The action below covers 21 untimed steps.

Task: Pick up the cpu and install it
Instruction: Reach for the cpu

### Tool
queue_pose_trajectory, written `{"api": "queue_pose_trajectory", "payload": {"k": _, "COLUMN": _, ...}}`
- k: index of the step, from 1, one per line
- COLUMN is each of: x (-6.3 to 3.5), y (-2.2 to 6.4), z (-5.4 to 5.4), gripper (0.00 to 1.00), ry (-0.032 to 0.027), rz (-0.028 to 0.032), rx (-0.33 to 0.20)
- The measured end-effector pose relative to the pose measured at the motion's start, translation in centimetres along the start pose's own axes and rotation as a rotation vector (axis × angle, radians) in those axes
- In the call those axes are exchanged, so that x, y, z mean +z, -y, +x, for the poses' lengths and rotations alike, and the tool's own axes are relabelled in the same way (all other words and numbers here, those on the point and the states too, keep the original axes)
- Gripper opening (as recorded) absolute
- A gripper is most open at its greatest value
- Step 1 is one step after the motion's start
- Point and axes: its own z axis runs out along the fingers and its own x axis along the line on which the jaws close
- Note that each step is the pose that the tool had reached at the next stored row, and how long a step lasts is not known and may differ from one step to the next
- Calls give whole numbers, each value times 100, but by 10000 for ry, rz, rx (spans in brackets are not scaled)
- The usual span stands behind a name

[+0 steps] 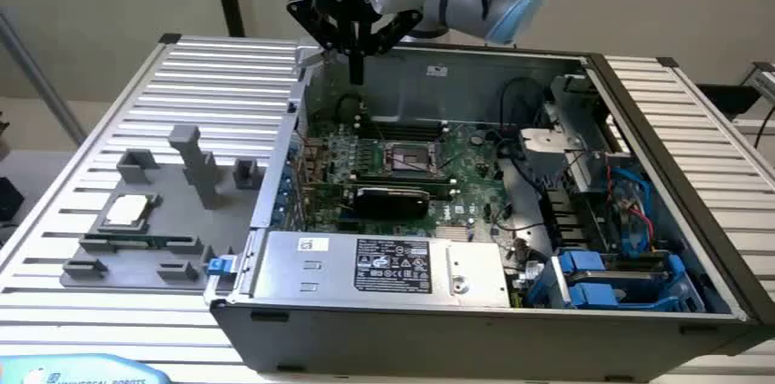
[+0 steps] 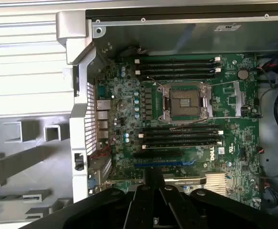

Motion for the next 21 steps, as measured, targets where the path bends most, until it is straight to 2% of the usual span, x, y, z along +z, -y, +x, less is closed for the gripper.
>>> {"api": "queue_pose_trajectory", "payload": {"k": 14, "x": -1, "y": 8, "z": 9, "gripper": 11, "ry": 0, "rz": 1, "rx": 0}}
{"api": "queue_pose_trajectory", "payload": {"k": 17, "x": -3, "y": 36, "z": 89, "gripper": 11, "ry": 0, "rz": 0, "rx": 0}}
{"api": "queue_pose_trajectory", "payload": {"k": 21, "x": -9, "y": 70, "z": 271, "gripper": 11, "ry": 0, "rz": 0, "rx": -1}}
